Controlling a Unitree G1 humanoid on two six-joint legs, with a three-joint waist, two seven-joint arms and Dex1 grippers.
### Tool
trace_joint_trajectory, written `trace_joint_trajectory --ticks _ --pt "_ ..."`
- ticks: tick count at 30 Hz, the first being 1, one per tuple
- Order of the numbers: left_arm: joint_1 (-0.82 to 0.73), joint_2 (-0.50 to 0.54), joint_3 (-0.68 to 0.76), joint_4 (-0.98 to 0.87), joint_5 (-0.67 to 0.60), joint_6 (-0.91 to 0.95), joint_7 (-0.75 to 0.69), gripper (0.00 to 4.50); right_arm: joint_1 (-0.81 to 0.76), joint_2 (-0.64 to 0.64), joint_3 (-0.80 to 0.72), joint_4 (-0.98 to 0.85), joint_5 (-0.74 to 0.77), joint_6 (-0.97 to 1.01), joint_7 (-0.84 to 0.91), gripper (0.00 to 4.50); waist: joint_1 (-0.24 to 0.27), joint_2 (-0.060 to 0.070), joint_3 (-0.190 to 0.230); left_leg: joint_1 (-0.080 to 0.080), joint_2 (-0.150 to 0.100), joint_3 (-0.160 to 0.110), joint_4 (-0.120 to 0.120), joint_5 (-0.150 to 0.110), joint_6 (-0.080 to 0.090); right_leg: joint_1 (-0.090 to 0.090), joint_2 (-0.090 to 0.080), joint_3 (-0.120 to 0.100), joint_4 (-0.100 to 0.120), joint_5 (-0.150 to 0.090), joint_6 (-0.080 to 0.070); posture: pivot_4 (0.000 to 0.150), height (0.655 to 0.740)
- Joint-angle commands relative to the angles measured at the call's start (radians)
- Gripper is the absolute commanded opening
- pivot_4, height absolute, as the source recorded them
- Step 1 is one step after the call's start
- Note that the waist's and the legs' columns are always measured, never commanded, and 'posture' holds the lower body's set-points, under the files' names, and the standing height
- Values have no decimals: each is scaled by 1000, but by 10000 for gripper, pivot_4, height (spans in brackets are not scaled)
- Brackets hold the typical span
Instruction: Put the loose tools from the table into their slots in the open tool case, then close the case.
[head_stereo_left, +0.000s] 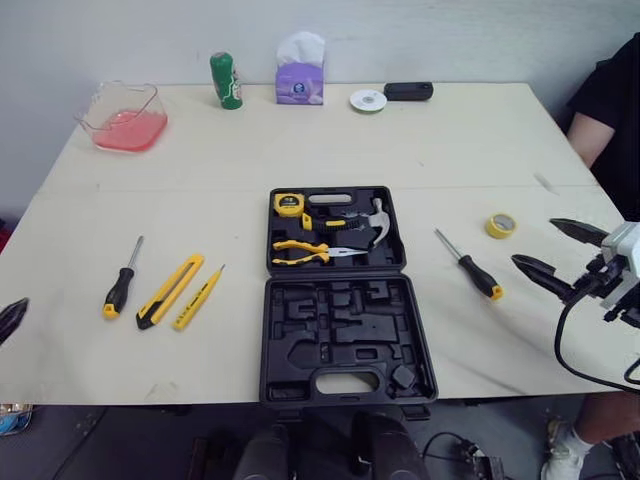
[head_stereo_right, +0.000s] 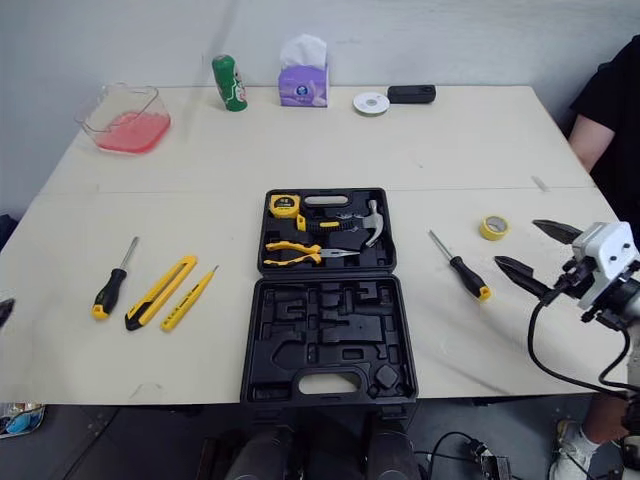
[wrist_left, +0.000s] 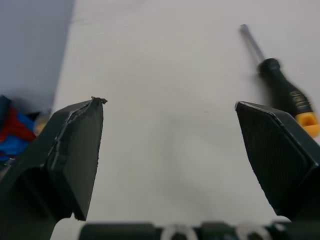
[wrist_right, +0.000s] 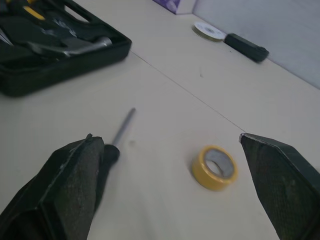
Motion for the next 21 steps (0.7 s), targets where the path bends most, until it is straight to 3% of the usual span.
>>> trace_joint_trajectory --ticks 1,10,14,21 --pt "1 13 -1 -146 -45 174 64 44362 -22 23 9 -114 93 31 72 45000 0 0 0 0 0 0 0 0 0 0 0 0 0 0 0 1500 7400" --pt "-108 75 -106 -303 -118 652 189 44362 -51 163 130 -329 174 79 127 45000 1 0 0 0 0 -1 0 0 0 0 1 0 1 0 0 1500 7400" --pt "-235 66 -175 -318 -118 744 253 44362 -84 248 186 -345 151 13 143 45000 3 0 0 0 0 -1 0 0 -1 0 1 0 1 0 0 1500 7400" --pt "-342 76 -311 -279 -57 798 300 44362 -122 272 253 -366 163 14 212 45000 5 0 0 0 0 -1 0 1 -1 0 3 0 1 0 0 1500 7400"
